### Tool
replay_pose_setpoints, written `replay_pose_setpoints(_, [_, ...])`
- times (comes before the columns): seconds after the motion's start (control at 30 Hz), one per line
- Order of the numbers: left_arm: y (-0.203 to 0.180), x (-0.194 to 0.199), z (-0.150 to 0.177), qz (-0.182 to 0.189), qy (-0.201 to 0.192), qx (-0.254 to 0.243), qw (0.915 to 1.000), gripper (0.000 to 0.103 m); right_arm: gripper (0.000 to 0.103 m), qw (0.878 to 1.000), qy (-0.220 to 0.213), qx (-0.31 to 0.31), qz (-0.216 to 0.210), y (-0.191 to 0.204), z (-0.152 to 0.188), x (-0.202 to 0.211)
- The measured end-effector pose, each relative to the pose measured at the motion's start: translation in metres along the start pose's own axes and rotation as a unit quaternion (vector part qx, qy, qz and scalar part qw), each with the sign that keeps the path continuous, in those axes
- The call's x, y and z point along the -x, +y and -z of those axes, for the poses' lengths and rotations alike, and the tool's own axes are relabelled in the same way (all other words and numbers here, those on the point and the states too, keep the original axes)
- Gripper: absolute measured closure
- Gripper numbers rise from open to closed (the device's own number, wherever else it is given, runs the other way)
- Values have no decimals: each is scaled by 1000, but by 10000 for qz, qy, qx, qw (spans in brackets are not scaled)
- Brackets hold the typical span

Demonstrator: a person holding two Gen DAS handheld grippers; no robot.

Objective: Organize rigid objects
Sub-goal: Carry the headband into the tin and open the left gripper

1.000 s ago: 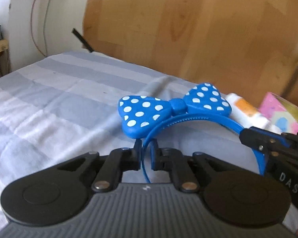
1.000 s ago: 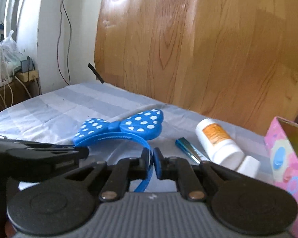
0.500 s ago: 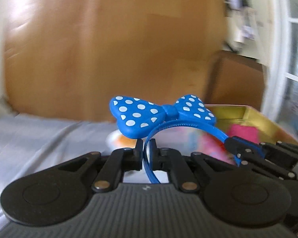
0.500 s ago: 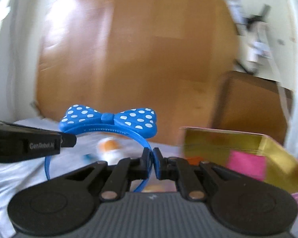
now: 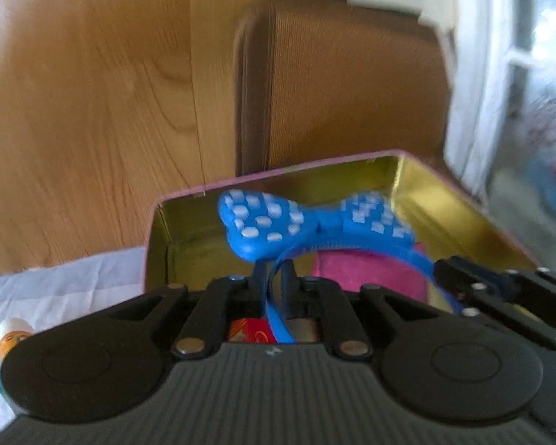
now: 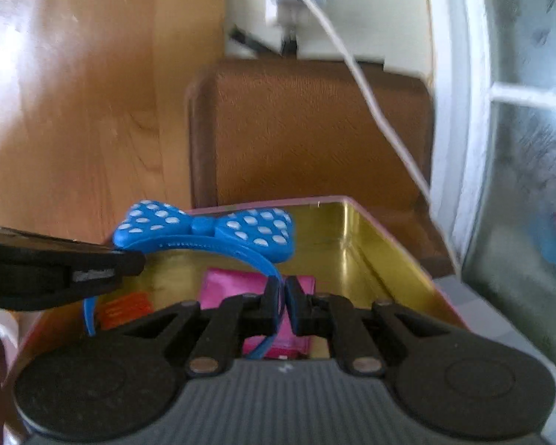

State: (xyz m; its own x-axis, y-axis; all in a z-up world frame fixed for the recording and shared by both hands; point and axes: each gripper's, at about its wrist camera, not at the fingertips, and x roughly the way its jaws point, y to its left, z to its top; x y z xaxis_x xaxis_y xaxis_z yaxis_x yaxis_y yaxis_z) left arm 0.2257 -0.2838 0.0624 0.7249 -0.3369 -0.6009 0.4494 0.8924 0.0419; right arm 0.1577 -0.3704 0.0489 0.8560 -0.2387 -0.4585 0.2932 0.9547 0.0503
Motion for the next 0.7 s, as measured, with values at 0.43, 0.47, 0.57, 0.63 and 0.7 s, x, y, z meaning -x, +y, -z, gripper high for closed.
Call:
replay_pose_setpoints(0.43, [23, 55, 30, 281, -281, 678, 9969, 86, 79, 9932, -391, -1027, -383, -32, 22, 46])
replay_pose_setpoints(0.47, [29, 67, 38, 332, -363, 736, 9961, 85, 79, 9926, -436, -1054, -421, -31, 25, 54])
replay_pose_setpoints(0.57, [56, 102, 63, 341, -679, 969, 9924, 69, 79, 9919, -558, -1012, -530, -25, 32, 78])
replay_pose_setpoints(0.63, [79, 125, 81, 240, -843, 1172, 9892, 68, 79, 9919, -664, -920, -577, -18, 37, 95])
replay_pose_setpoints(0.7, [108, 143, 102, 66, -918, 1392, 9860, 68, 79, 9914, -752, -811, -697, -7, 43, 112])
